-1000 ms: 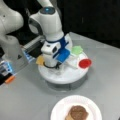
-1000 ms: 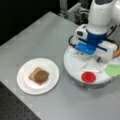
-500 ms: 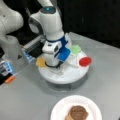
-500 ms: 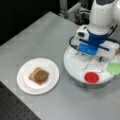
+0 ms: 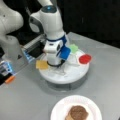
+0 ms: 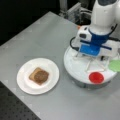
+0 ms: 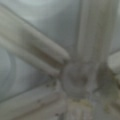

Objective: Ingredient selection for cheeseburger or sandwich

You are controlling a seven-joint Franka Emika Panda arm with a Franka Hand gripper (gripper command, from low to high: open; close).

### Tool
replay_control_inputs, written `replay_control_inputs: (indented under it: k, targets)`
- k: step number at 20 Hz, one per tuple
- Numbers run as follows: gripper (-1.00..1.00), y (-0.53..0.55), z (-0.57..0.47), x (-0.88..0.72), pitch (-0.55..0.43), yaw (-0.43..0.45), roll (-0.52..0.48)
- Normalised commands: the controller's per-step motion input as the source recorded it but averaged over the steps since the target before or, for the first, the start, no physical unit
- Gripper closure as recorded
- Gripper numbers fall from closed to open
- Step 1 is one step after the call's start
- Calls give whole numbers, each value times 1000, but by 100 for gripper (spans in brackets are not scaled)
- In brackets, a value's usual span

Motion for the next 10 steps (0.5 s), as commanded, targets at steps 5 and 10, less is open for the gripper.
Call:
replay_control_inputs:
  k: [5,10]
  targets:
    - [-100,43,-192,-169,-2,316,-42]
    - [-100,48,-168,-128,17,338,-26]
